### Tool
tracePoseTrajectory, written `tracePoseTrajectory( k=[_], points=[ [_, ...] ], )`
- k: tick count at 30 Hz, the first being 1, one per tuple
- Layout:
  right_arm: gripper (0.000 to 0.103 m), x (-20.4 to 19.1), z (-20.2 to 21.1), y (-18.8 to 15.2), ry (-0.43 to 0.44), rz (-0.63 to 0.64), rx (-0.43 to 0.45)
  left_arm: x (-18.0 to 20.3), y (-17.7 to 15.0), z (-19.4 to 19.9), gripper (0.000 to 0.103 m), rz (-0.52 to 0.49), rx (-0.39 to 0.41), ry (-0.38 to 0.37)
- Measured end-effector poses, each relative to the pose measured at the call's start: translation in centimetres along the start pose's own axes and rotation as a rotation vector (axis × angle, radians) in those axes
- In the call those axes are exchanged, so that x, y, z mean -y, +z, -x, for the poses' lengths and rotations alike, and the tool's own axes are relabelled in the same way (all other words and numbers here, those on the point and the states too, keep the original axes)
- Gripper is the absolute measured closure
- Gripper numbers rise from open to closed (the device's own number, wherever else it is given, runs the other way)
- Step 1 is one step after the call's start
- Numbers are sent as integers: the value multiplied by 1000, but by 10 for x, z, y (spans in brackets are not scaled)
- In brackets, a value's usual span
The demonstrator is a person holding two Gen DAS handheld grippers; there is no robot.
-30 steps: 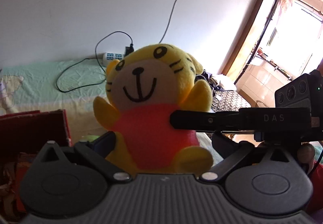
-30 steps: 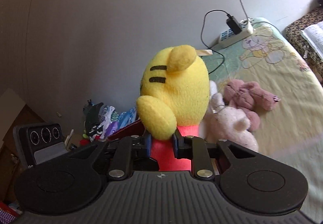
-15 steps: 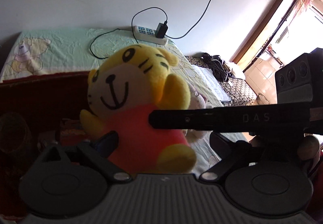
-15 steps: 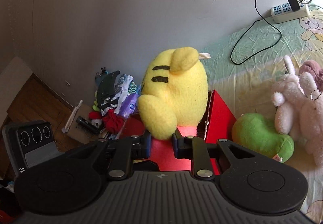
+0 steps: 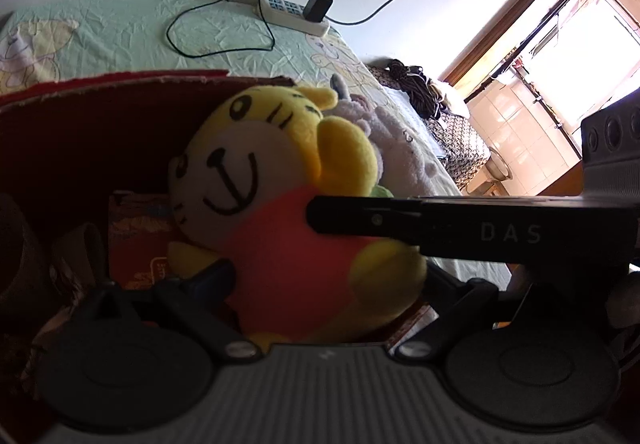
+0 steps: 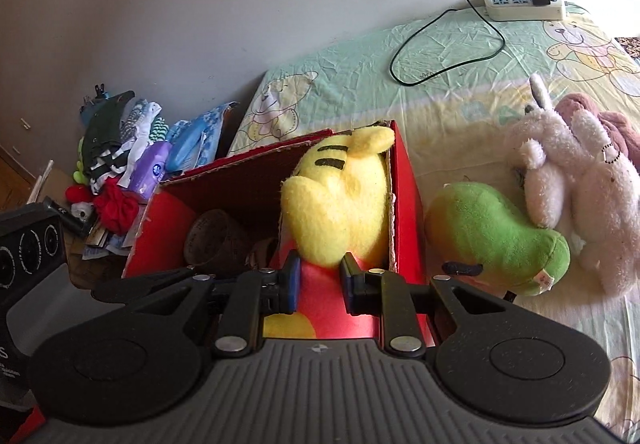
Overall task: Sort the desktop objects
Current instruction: 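Lower the tiger plush into the red box and open the right gripper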
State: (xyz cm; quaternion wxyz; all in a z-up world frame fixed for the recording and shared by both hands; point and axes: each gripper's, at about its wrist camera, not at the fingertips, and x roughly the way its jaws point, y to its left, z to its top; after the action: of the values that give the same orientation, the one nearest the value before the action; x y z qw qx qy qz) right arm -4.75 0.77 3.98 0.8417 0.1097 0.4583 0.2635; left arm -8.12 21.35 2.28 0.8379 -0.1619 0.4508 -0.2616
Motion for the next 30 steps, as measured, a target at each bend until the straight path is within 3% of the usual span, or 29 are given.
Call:
tracePoseTrajectory(
  k=[14, 22, 30],
  points=[
    [80, 3, -12, -6, -13, -59, 42, -5, 5, -8, 3, -20, -54, -8],
    [70, -2, -2, -8, -31, -40, 76, 7, 4, -18, 3, -59, -87, 63],
    [77, 15, 10, -15, 17, -133, 111, 14, 3, -20, 3, -66, -89, 112]
  ],
)
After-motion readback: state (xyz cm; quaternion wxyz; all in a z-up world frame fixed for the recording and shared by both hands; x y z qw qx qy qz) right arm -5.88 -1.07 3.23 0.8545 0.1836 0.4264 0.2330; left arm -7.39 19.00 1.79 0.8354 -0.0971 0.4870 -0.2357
